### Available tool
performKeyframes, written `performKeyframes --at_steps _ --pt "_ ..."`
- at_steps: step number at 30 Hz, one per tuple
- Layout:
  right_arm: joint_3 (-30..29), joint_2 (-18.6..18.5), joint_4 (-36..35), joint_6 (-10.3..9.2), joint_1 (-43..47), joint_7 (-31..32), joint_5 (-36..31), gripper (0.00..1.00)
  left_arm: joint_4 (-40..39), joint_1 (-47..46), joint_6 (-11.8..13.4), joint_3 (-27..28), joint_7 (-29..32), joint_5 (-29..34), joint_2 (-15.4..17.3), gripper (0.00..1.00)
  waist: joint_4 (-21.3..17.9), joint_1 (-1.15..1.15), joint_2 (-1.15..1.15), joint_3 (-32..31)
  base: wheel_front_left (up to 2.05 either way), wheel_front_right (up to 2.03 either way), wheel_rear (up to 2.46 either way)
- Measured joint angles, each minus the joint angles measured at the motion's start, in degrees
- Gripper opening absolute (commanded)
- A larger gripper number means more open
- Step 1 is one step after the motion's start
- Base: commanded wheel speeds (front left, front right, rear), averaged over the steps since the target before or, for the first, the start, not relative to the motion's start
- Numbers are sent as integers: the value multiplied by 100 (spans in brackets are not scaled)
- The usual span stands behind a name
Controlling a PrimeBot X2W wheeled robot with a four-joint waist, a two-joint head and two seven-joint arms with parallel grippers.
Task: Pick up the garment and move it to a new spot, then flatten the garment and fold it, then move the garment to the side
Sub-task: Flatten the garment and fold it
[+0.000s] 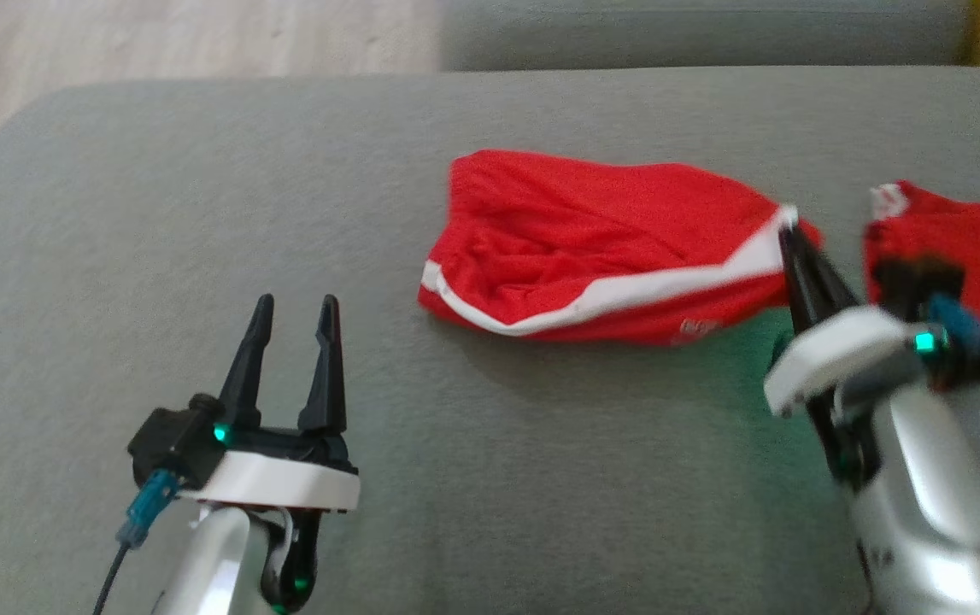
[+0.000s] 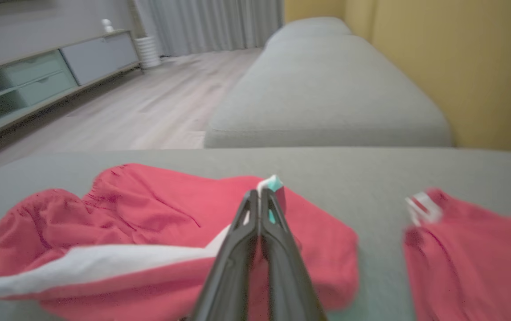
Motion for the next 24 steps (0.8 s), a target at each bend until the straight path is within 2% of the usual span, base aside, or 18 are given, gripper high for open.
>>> performKeyframes --at_steps 6,11,12,13,17,24 --pt "-600 301 -1168 0 1432 294 -177 0 -30 7 -1 123 0 55 8 100 -634 0 0 -219 0 0 0" --pt "-765 415 -1627 0 2164 513 -226 0 -36 8 -1 120 0 57 5 100 -1112 0 0 -345 0 0 0" --pt "-806 431 -1636 0 2202 513 -281 67 -36 8 -1 111 0 57 5 100 -1151 0 0 -347 0 0 0" --pt "-851 435 -1638 0 2222 511 -287 100 -37 7 -1 96 0 57 4 100 -1166 0 0 -339 0 0 0" --pt "-939 435 -1673 0 2249 318 -259 100 -40 7 -1 8 1 57 5 100 -1125 1 0 -305 0 0 0" --pt "-775 438 -1976 0 2081 -622 -268 100 -44 8 -1 -91 0 55 54 100 -907 1 0 -298 0 0 0"
